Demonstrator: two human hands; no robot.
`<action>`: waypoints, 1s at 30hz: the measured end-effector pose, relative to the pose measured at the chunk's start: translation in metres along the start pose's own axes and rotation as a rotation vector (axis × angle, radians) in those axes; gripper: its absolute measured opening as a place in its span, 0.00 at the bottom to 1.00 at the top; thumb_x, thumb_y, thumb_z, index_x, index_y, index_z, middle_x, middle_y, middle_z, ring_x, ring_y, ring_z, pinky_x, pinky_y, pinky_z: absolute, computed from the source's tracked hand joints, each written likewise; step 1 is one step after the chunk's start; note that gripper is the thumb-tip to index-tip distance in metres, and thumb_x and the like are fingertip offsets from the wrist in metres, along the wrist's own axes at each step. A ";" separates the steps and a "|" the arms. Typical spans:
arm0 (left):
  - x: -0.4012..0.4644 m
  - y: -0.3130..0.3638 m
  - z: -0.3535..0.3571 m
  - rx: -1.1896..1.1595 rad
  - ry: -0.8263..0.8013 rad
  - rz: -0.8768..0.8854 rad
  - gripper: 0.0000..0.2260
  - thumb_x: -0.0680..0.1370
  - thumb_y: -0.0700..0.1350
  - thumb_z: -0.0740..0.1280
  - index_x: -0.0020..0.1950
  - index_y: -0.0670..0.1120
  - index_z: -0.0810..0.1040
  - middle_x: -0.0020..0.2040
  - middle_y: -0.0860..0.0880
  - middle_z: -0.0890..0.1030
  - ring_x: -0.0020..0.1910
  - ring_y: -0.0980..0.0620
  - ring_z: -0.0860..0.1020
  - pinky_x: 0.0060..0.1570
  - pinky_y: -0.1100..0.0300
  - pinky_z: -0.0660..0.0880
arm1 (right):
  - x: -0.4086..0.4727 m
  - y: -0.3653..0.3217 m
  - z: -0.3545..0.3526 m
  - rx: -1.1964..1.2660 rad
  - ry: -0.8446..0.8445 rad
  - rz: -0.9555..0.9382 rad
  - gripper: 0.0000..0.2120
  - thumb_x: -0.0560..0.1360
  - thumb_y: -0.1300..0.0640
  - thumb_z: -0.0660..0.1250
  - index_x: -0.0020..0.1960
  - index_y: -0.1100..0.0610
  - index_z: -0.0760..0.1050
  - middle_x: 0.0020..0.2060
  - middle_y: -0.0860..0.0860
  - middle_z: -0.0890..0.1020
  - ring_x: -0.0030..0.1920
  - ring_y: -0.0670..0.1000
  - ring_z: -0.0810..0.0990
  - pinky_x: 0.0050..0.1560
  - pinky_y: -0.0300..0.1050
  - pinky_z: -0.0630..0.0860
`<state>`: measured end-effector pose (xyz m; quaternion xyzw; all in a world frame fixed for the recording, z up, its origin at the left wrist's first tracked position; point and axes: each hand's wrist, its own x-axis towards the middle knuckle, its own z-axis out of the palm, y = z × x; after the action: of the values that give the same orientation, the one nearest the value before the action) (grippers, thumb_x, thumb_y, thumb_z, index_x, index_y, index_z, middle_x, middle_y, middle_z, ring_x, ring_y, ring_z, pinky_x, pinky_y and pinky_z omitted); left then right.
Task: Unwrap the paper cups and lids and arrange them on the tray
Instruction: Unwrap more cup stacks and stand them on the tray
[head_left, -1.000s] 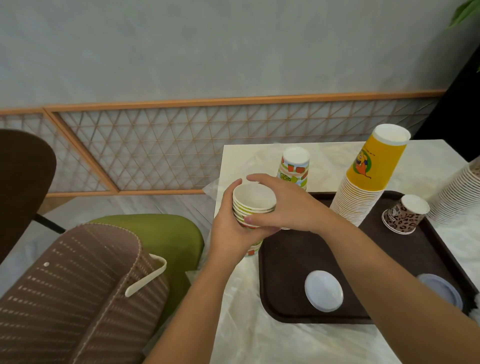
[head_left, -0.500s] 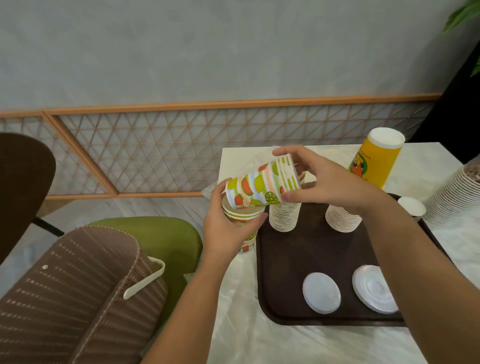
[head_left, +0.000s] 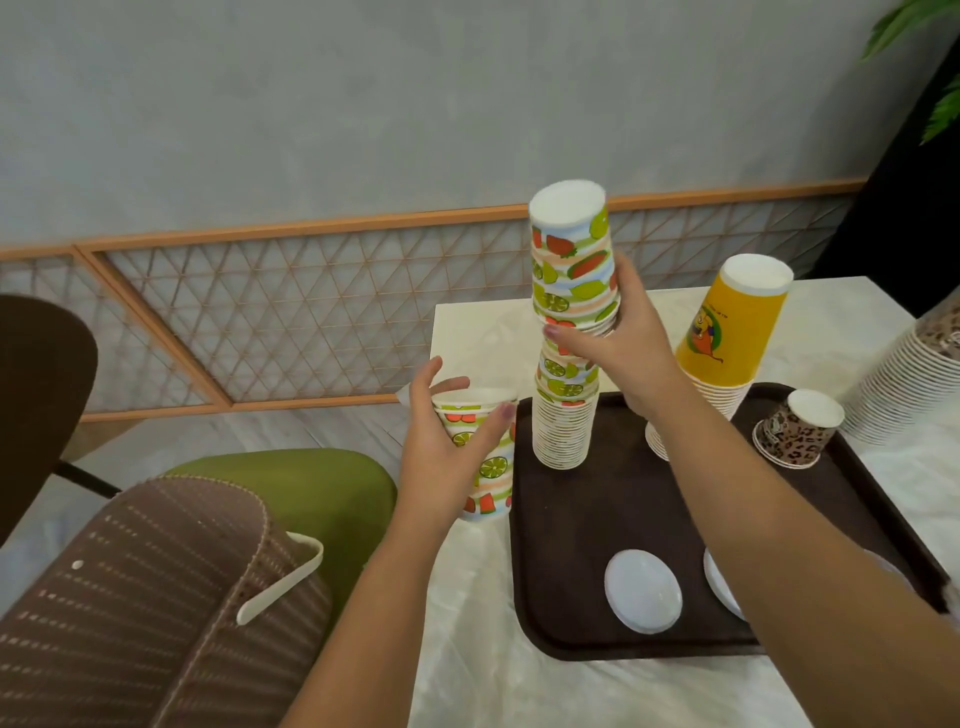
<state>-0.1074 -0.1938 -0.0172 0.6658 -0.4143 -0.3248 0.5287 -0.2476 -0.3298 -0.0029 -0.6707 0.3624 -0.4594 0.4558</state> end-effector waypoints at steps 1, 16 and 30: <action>0.000 0.001 0.000 0.002 -0.004 -0.001 0.41 0.62 0.64 0.66 0.72 0.56 0.57 0.65 0.55 0.72 0.60 0.50 0.77 0.59 0.48 0.76 | 0.002 0.010 0.003 -0.013 0.009 0.011 0.33 0.66 0.59 0.77 0.66 0.52 0.65 0.58 0.48 0.78 0.56 0.44 0.78 0.55 0.40 0.77; 0.017 0.014 0.009 -0.117 -0.089 -0.093 0.33 0.75 0.59 0.59 0.76 0.57 0.49 0.66 0.54 0.73 0.56 0.53 0.79 0.53 0.59 0.79 | -0.023 0.068 0.014 -0.439 0.174 -0.098 0.43 0.66 0.46 0.76 0.73 0.54 0.56 0.69 0.53 0.65 0.71 0.54 0.63 0.69 0.56 0.65; 0.049 0.063 0.035 -0.059 -0.220 -0.037 0.17 0.78 0.67 0.47 0.55 0.66 0.71 0.65 0.53 0.66 0.65 0.52 0.70 0.67 0.47 0.67 | -0.026 -0.003 0.000 -0.416 0.157 -0.541 0.33 0.68 0.50 0.75 0.66 0.62 0.68 0.65 0.57 0.71 0.66 0.52 0.69 0.67 0.46 0.67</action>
<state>-0.1294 -0.2586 0.0361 0.6177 -0.4479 -0.4178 0.4933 -0.2553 -0.3049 -0.0079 -0.7836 0.2913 -0.5301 0.1416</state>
